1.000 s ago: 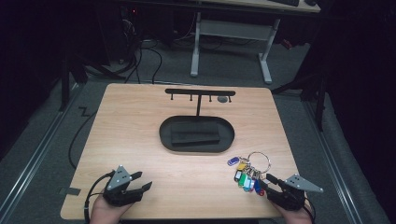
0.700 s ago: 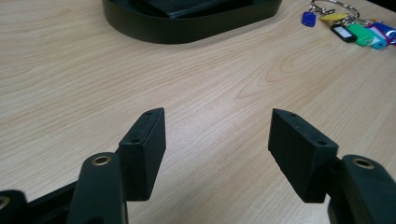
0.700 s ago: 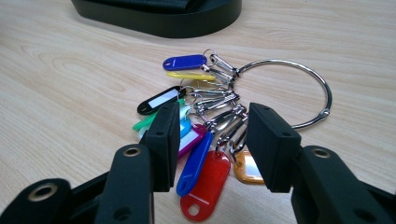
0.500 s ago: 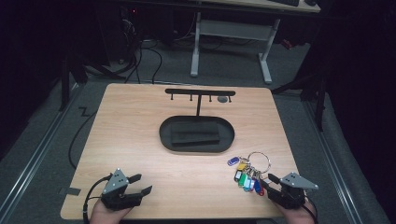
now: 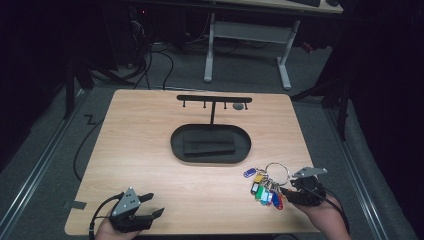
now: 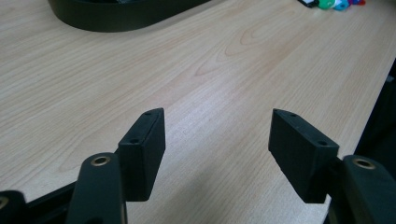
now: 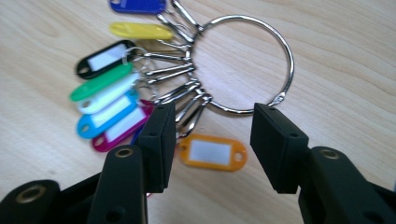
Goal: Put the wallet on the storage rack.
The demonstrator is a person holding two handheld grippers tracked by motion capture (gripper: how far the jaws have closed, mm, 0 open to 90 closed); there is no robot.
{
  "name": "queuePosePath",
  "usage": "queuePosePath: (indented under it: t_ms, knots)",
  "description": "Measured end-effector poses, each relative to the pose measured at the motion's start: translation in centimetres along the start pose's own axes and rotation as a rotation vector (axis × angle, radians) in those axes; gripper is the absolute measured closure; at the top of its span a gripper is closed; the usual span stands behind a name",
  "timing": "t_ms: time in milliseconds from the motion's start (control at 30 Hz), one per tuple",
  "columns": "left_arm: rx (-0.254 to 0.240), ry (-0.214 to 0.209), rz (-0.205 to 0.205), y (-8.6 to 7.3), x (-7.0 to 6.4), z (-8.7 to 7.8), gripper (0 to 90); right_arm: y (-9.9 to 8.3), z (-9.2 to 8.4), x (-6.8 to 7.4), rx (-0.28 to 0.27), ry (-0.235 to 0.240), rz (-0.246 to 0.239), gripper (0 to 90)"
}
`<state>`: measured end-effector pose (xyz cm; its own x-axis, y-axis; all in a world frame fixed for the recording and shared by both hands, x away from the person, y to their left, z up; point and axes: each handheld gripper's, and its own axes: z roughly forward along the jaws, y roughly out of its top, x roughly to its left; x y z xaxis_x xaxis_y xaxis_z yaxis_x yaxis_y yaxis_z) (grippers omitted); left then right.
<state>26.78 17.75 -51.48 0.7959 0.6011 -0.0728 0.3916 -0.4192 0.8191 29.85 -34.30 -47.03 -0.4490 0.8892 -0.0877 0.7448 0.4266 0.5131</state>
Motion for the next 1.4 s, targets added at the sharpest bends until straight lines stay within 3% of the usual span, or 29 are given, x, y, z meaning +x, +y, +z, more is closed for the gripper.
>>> queuePosePath:
  t_ms: [100,133,167,200,367,600,733,933,1300,1400]
  knots:
    - [0.005,-0.005,0.009,0.0,-0.2,0.0,37.0,0.8,0.5,-0.5,0.046,0.005,0.011,51.2]
    - [0.002,-0.008,0.015,0.0,-0.3,0.0,37.0,1.7,1.2,-1.1,0.103,0.013,0.008,50.6]
    - [0.002,-0.008,0.015,0.0,-0.3,0.0,36.9,1.7,1.2,-1.1,0.103,0.013,0.008,50.6]
    - [0.0,-0.005,0.02,0.0,-0.3,-0.1,36.9,2.8,1.8,-1.7,0.161,0.003,-0.017,51.7]
    - [-0.006,-0.006,0.003,-0.1,0.0,-0.2,36.8,5.5,3.3,-3.0,0.283,-0.005,-0.018,57.0]
    - [-0.001,-0.01,0.01,-0.2,0.0,-0.3,36.9,7.7,5.4,-5.0,0.407,0.004,0.044,63.3]
    - [0.006,-0.007,0.009,-0.3,0.0,-0.3,36.9,8.0,6.1,-6.0,0.433,0.035,0.092,68.1]
    - [0.011,-0.005,0.008,-0.4,0.0,-0.4,36.9,8.0,7.1,-6.4,0.478,0.053,0.1,69.6]
    - [0.02,0.002,0.004,-0.6,0.1,-0.4,36.9,8.4,7.6,-7.1,0.523,0.087,0.12,72.3]
    - [0.016,0.007,-0.004,-0.6,0.3,-0.6,37.0,8.8,7.9,-7.2,0.563,0.072,0.122,78.9]
